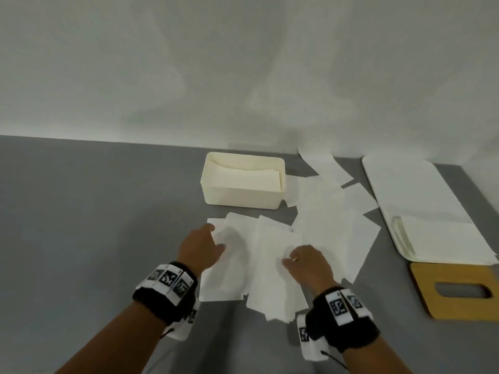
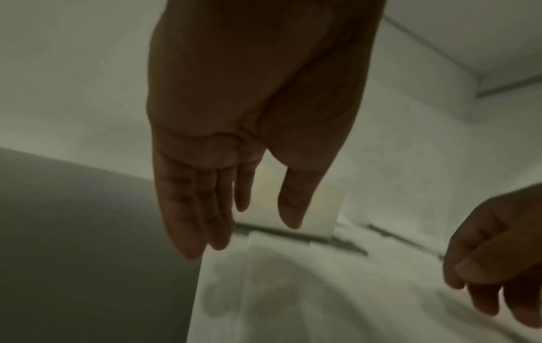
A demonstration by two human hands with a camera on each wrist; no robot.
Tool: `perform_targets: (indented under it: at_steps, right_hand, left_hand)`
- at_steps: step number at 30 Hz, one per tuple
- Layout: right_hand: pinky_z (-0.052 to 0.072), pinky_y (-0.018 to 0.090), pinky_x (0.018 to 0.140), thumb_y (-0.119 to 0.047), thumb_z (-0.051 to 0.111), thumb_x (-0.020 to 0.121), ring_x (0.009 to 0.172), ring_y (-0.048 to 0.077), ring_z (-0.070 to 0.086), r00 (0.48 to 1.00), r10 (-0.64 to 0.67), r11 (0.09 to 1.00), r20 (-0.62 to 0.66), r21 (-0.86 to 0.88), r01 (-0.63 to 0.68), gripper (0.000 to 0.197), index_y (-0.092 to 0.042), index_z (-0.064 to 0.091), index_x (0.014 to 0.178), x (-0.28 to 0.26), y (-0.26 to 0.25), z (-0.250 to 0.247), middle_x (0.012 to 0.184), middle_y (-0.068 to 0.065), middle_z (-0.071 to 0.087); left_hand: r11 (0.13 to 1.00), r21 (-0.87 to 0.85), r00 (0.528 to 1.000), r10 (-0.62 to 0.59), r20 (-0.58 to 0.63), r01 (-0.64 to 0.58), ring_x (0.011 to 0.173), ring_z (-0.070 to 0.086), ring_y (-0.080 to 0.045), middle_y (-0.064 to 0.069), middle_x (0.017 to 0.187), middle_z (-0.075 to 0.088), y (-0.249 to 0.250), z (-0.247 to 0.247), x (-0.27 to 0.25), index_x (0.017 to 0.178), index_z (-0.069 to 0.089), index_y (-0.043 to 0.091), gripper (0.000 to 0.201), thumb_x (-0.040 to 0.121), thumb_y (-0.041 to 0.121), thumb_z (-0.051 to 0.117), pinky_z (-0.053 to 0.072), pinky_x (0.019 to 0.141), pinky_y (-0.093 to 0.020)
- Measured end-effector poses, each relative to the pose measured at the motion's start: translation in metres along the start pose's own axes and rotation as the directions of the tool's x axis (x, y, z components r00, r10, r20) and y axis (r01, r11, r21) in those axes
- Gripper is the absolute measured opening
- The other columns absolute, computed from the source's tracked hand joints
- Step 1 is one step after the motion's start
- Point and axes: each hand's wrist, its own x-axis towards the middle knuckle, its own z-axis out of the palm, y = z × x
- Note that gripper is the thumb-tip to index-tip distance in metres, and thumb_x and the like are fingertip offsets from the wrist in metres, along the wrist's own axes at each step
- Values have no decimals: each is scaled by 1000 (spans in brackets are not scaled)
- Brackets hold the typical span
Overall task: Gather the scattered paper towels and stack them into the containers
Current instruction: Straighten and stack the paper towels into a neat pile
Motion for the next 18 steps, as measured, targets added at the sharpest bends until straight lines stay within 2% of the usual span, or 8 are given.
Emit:
perform_targets:
  at_steps: [3,5,10,14,16,18]
  right_hand:
    - [37,32,106,-43,51,93,127,21,46,998,-30,999,-46,38,32,52,-16,45,137,-21,6,29,140,4,47]
    - [36,32,105,-43,51,92,127,23,43,993,-78,997,-85,-33,75,53,-17,42,137,-27,6,40,139,7,43]
    - [37,30,100,-39,53,90,123,24,42,974,-159,981,-161,-132,138,47,-18,44,131,-33,6,52,134,7,42]
    - [37,31,102,-38,54,91,125,25,40,964,-202,972,-172,-158,175,49,-17,44,134,-34,10,57,136,8,41]
    - [38,31,102,-39,55,91,125,24,41,959,-221,967,-178,-169,191,49,-17,44,134,-34,13,58,135,7,42]
    - [39,31,100,-36,56,90,122,24,43,954,-236,964,-185,-168,206,46,-18,46,131,-33,15,59,132,7,44]
  left_hand:
    - [995,-20,995,-98,25,99,126,49,-30,-14,138,50,-4,25,-14,142,33,7,70,87,35,65,40,103,-37]
    - [991,-36,992,-130,2,130,129,46,-31,-16,141,44,-1,34,-20,143,30,5,73,86,33,67,38,105,-37]
    - [973,-122,977,-203,-64,195,123,49,-35,-18,134,48,11,42,-23,135,34,5,67,83,28,68,41,101,-41]
    - [919,-280,956,-294,-14,278,124,49,-34,-14,133,51,20,42,-18,133,36,2,68,83,32,70,42,99,-39]
    - [872,-381,948,-313,52,308,121,53,-33,-12,128,56,22,43,-13,133,41,-1,68,82,33,71,44,97,-37]
    - [809,-492,944,-312,102,321,100,66,-31,-13,107,69,22,46,-8,117,59,-4,58,74,31,77,53,90,-39]
